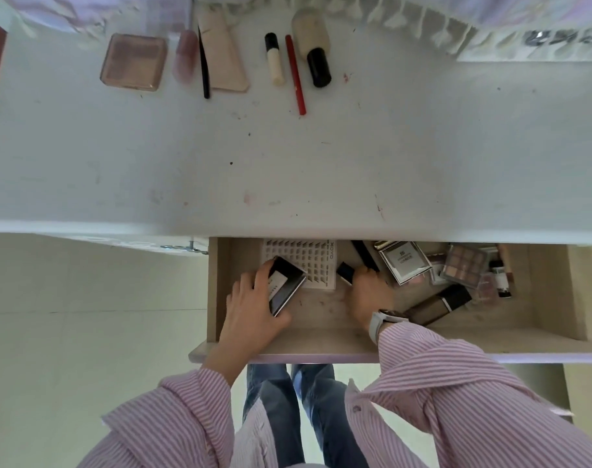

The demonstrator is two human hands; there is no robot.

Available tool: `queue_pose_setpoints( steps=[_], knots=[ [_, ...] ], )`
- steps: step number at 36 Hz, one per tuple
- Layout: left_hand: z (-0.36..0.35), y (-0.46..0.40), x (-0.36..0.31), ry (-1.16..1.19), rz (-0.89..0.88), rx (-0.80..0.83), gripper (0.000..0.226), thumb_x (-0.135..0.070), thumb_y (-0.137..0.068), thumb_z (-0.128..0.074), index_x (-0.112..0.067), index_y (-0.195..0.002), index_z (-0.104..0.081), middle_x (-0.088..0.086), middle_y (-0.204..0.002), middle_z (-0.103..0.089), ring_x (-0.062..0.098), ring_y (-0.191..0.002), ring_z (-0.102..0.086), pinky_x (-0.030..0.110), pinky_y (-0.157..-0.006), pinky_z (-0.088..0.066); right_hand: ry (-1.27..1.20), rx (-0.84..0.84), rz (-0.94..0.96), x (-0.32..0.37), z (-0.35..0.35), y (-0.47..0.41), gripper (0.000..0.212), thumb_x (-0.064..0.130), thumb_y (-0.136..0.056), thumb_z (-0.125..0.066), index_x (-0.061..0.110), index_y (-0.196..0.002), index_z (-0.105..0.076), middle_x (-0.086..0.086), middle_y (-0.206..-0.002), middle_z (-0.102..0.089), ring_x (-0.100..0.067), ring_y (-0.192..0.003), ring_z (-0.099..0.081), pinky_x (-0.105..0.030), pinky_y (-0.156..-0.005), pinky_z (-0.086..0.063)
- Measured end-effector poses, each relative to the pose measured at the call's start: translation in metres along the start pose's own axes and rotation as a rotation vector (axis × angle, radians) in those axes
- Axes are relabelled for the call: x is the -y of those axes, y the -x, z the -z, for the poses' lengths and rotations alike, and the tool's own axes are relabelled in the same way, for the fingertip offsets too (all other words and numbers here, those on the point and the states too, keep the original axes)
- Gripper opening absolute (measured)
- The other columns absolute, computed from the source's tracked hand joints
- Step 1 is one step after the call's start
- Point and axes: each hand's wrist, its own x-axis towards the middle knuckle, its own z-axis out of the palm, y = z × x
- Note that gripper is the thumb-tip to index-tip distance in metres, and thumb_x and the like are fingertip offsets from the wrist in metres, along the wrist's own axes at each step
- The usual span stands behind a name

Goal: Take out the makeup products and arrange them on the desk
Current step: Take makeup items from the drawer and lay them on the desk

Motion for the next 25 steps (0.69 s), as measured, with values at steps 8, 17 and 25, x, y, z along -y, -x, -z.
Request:
queue_pose_setpoints(
  steps=[8,17,25],
  knots=[
    [0.026,0.023,-0.024,0.130,-0.315,-0.114,0.075,-0.037,-0.067,-0.059,-0.027,-0.137,-0.035,-0.003,-0.129,-0.040,0.001,-0.111,-0.033,0.022,-0.088,-0.045,-0.193,0.059,0.301,-0.019,0.043,0.036,0.021,0.021,-0.088,-0.051,0.010,-0.106,-0.048,-0.008,-0.090,-0.062,-0.024,-0.078,-0.061,-0.031,-0.065,-0.048],
    [0.074,-0.008,-0.089,0.315,-0.287,-0.276,0.074,-0.029,-0.079,-0.069,-0.027,-0.142,-0.029,-0.005,-0.132,-0.030,0.000,-0.107,-0.036,0.006,-0.078,-0.036,-0.715,-0.030,0.309,-0.033,0.119,0.057,0.013,0.018,-0.084,-0.060,0.017,-0.079,-0.048,0.002,-0.068,-0.050,-0.013,-0.061,-0.046,-0.024,-0.060,-0.036],
    [0.090,-0.085,-0.161,0.367,-0.213,-0.348,0.068,-0.036,-0.082,-0.063,-0.020,-0.141,-0.034,0.004,-0.131,-0.033,0.018,-0.110,-0.048,0.025,-0.087,-0.044,-0.983,-0.248,0.065,-0.023,0.199,-0.010,0.013,0.006,-0.082,-0.056,0.015,-0.079,-0.047,-0.017,-0.089,-0.060,-0.037,-0.089,-0.062,-0.041,-0.076,-0.050]
  ],
)
